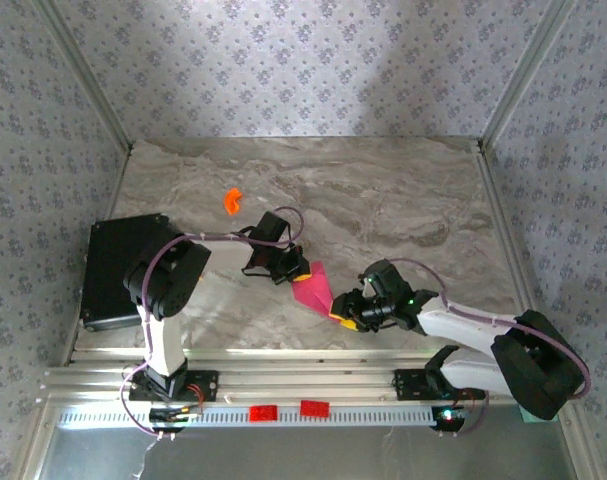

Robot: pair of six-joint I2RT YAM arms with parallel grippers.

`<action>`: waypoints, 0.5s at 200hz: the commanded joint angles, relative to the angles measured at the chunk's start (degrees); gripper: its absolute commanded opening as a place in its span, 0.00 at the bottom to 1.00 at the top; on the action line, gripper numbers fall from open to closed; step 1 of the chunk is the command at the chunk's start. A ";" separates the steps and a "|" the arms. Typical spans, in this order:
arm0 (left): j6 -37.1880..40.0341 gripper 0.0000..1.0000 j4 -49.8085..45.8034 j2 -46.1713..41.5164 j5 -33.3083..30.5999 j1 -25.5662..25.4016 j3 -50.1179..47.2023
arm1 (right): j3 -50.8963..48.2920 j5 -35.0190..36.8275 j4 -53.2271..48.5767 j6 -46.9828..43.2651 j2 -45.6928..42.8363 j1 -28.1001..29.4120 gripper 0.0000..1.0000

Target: Fold a paper plane with a square sheet of paper (pick it up from the middle)

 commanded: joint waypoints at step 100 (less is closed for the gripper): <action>-0.77 0.03 -3.76 2.46 -2.34 0.17 -1.92 | -0.69 -1.33 11.84 -2.04 4.16 -1.92 0.45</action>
